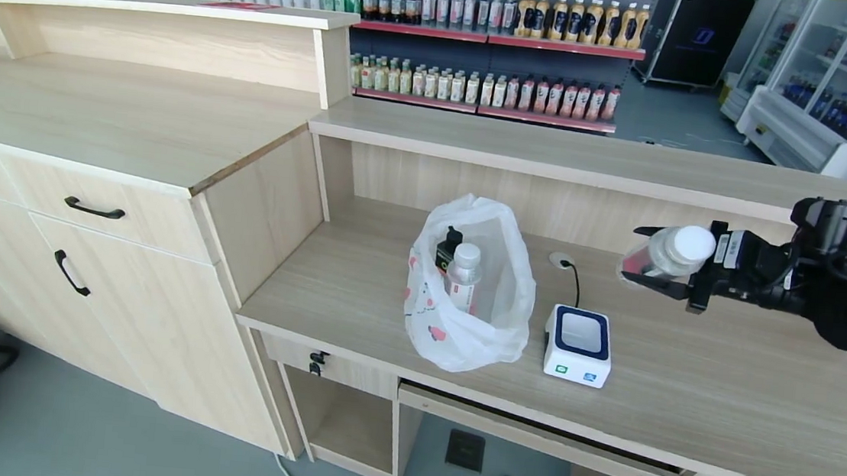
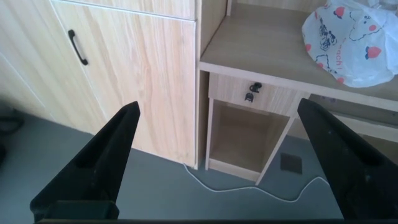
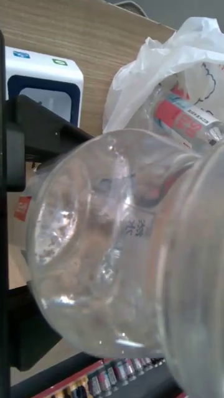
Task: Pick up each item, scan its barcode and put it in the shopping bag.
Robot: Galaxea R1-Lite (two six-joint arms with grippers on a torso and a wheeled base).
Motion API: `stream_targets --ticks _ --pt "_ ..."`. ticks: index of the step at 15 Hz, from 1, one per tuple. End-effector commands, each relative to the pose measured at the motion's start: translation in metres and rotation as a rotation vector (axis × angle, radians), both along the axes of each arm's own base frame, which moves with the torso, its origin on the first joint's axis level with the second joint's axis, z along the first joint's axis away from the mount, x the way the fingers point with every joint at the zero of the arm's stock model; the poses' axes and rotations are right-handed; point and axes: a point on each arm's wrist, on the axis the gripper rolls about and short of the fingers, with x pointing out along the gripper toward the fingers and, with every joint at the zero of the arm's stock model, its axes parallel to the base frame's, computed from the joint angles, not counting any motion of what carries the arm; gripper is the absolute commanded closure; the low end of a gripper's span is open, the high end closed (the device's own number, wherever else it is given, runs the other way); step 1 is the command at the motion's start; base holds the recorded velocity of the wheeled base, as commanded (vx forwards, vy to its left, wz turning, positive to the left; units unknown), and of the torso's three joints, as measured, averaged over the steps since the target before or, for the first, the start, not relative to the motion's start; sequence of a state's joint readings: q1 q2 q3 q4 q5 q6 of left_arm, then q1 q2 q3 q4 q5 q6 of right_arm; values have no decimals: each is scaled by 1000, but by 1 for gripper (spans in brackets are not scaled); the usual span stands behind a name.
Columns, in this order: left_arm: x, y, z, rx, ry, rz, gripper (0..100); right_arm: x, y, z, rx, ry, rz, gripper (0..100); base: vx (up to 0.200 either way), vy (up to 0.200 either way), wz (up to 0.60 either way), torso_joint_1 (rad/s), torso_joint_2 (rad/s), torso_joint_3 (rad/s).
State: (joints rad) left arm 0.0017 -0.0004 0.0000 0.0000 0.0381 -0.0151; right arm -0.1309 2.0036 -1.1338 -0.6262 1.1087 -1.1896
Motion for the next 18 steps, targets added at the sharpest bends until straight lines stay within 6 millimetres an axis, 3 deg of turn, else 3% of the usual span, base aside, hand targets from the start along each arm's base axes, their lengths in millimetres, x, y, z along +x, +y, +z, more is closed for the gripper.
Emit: stream_targets --ticks 1,7,13,18 --pt "0 0 0 0 0 0 0 9 -1 -8 -4 7 13 100 0 0 0 0 0 0" --pt "0 0 0 0 0 0 0 18 -22 -22 -108 -141 58 100 0 0 0 0 0 0" --pt "0 0 0 0 0 0 0 19 -18 -42 -101 -83 92 100 0 0 0 0 0 0" --pt "0 0 0 0 0 0 0 21 -14 -41 -95 -117 128 100 0 0 0 0 0 0"
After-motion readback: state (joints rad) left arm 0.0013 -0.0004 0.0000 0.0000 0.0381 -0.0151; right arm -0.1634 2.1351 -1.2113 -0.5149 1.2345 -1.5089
